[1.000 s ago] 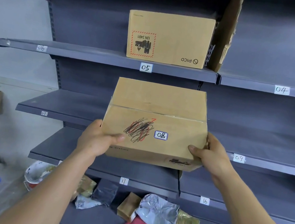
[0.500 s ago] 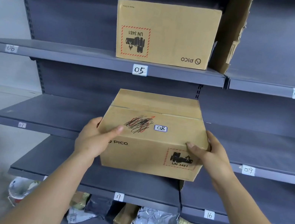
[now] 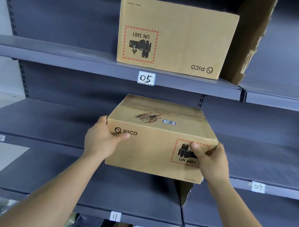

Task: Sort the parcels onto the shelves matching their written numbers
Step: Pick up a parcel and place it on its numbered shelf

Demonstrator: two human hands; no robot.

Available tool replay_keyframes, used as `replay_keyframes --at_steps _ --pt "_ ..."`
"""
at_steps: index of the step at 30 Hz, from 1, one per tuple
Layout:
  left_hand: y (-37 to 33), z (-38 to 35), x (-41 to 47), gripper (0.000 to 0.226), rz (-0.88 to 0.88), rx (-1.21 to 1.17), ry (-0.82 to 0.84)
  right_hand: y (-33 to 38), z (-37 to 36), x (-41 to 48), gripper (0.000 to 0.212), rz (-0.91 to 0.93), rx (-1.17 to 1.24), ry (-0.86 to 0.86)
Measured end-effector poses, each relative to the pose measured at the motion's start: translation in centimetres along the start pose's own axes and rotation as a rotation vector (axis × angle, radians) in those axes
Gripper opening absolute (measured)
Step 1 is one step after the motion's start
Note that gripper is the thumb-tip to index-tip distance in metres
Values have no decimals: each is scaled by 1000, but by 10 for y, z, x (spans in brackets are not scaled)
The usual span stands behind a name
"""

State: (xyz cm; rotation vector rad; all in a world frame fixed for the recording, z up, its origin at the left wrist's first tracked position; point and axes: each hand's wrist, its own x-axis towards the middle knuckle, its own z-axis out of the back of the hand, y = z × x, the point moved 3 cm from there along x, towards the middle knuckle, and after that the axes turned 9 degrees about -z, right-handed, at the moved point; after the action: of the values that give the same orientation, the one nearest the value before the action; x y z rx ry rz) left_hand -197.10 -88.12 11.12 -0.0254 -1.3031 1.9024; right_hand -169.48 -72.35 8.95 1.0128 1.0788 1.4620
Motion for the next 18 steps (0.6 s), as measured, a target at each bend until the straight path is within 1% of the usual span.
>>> replay_keyframes --at_steps 7,18 --pt "4 -11 27 50 -20 34 3 8 -11 22 42 -20 -16 -20" --pt "8 -29 61 54 -14 54 5 12 -23 56 43 -35 -84 -33"
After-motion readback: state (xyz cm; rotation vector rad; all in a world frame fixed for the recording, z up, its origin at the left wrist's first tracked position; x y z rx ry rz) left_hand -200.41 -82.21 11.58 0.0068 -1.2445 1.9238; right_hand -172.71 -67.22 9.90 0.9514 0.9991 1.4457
